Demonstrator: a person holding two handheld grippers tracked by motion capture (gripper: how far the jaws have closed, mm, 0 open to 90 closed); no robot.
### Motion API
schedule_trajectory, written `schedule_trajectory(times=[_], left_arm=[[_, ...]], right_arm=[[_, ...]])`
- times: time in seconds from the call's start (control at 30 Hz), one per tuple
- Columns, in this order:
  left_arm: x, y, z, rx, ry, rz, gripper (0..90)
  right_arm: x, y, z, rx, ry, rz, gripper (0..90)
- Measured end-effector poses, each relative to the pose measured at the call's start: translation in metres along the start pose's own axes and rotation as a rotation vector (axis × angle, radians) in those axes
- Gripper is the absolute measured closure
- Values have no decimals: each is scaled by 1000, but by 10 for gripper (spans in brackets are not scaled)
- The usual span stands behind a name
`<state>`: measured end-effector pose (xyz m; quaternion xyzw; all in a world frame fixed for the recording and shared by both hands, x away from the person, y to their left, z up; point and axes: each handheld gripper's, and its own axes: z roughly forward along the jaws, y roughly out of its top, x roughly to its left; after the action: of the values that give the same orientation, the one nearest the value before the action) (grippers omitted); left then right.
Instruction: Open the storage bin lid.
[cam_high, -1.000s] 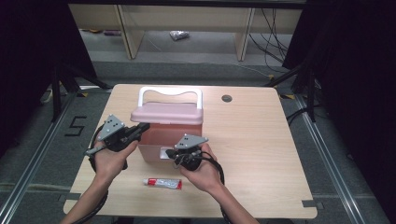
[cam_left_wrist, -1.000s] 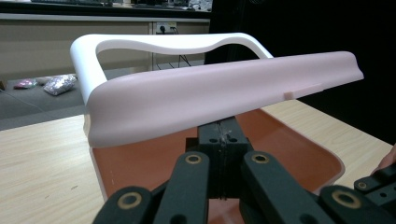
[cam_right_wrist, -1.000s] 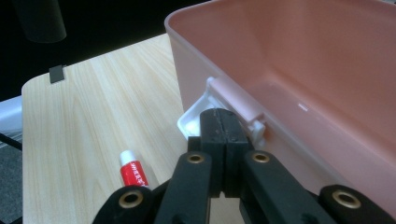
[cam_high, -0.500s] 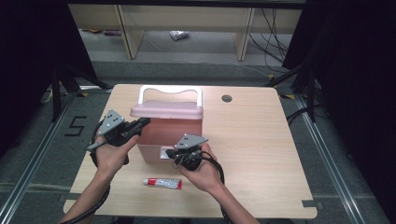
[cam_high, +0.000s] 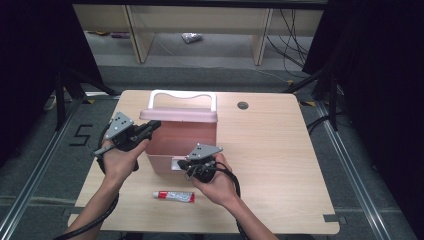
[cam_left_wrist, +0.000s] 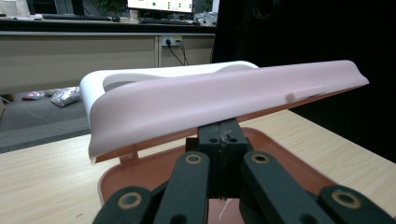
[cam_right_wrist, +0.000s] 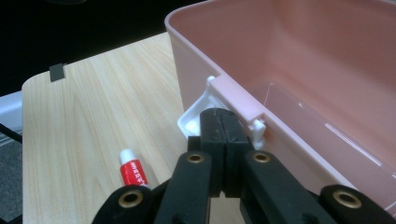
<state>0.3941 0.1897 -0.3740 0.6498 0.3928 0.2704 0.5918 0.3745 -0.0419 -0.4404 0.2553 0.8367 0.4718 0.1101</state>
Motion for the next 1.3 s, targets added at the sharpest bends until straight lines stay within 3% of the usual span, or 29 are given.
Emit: schedule_trajectory(times=[0.5,0.67,0.87,1.07,1.3], left_arm=[[4,10,7,-10,10,4,899],[4,12,9,-14,11,7,899],[5,15,11,-20,15,12,899],[7,19,14,-20,24,25,899],[8,22,17,-25,30,16,899]], right_arm=[[0,0,-1,6,-7,-5,900],[0,0,1,-16,-8,-13,900],[2,0,1,-10,-7,7,900],[0,0,1,-17,-7,-16,900],[2,0,0,1,-9,4,900]])
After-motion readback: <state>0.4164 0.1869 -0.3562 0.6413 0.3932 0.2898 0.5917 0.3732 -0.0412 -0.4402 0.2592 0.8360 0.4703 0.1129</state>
